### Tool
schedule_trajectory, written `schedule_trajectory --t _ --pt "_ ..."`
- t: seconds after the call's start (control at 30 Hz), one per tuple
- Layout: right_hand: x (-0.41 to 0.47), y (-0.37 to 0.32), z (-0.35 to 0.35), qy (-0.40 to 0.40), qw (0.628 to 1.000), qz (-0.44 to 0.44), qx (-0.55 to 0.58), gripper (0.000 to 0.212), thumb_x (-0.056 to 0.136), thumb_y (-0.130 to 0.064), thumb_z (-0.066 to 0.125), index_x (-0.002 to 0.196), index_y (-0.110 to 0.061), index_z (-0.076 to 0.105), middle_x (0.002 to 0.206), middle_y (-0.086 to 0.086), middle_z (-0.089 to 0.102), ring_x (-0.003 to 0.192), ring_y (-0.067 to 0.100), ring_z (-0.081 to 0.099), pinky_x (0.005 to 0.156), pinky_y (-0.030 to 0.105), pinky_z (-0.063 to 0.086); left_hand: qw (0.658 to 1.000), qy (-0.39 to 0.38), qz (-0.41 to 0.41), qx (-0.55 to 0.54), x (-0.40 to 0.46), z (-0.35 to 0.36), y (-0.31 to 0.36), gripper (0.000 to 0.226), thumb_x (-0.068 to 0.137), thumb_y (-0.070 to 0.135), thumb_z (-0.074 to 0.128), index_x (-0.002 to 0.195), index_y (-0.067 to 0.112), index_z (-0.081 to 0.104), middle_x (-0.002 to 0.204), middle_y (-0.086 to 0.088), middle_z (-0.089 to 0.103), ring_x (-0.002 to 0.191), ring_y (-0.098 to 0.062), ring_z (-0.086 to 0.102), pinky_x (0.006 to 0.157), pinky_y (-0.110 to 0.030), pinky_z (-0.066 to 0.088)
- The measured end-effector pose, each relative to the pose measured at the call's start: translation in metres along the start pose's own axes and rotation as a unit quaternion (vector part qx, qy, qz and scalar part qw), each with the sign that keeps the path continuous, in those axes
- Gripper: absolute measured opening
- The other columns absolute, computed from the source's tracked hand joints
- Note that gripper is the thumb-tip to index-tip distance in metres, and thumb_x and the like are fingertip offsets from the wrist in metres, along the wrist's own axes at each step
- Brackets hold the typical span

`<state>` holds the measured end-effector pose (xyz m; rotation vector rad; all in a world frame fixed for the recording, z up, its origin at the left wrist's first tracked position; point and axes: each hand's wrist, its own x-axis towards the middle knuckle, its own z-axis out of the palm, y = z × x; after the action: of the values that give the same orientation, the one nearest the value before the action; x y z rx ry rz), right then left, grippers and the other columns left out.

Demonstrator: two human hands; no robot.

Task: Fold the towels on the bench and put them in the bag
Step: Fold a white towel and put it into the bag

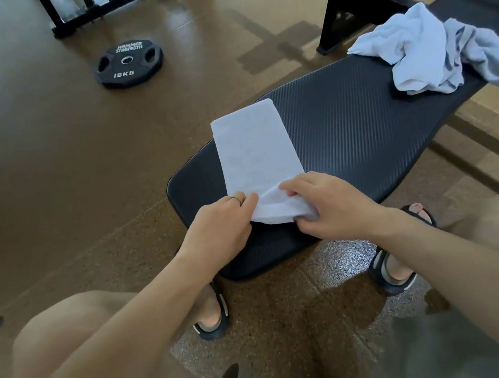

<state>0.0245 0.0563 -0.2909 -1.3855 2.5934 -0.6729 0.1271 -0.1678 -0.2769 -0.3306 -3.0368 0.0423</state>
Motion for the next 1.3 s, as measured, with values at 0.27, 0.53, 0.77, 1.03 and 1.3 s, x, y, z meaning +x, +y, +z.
schedule_trajectory --t 0.27,0.53,0.77,1.03,1.3 --pt "-0.001 0.006 -0.002 -0.026 0.999 0.002 -0.018 0.068 0.077 -0.019 0.069 0.142 -0.018 0.049 0.131 -0.002 0.06 0.118 0.02 0.056 0.102 0.036 0.047 0.977 -0.003 -0.13 -0.171 0.009 -0.01 -0.015 0.009 0.095 0.029 0.052 0.103 0.025 0.048 0.075 0.007 0.057 0.066 -0.018 0.054 0.063 -0.038 0.047" --pt "0.01 0.001 -0.006 0.056 0.975 0.137 0.163 0.013 0.101 -0.027 0.055 0.104 -0.025 0.067 0.083 -0.007 0.068 0.075 0.011 0.062 0.068 0.032 0.048 0.971 -0.091 -0.129 -0.182 0.009 -0.014 -0.016 0.066 0.078 0.073 0.062 0.127 0.035 0.038 0.103 0.016 0.061 0.088 -0.012 0.059 0.075 -0.038 0.052" --pt "0.016 0.004 -0.009 0.071 0.957 0.175 0.22 0.015 0.1 -0.035 0.059 0.09 -0.027 0.068 0.08 0.0 0.066 0.076 0.014 0.059 0.066 0.033 0.044 0.981 0.0 -0.105 -0.164 0.01 -0.01 -0.014 0.019 0.103 0.039 0.047 0.113 0.023 0.045 0.072 0.007 0.055 0.066 -0.02 0.056 0.061 -0.039 0.047" --pt "0.05 0.017 -0.026 0.007 0.966 0.198 0.168 0.032 0.102 -0.043 0.052 0.088 -0.016 0.062 0.073 0.006 0.055 0.066 0.014 0.048 0.06 0.033 0.035 0.949 -0.043 -0.156 -0.271 0.026 -0.01 -0.034 0.021 0.109 0.033 0.03 0.1 0.02 0.045 0.074 -0.003 0.057 0.068 -0.026 0.055 0.061 -0.041 0.038" --pt "0.069 0.025 -0.006 0.035 0.972 0.205 0.111 0.033 0.103 -0.04 0.052 0.088 -0.01 0.057 0.066 0.001 0.051 0.066 0.02 0.05 0.056 0.033 0.034 0.933 -0.035 -0.247 -0.259 0.043 0.007 -0.032 0.025 0.109 0.028 0.032 0.102 0.014 0.051 0.083 -0.003 0.058 0.078 -0.025 0.054 0.07 -0.042 0.041"
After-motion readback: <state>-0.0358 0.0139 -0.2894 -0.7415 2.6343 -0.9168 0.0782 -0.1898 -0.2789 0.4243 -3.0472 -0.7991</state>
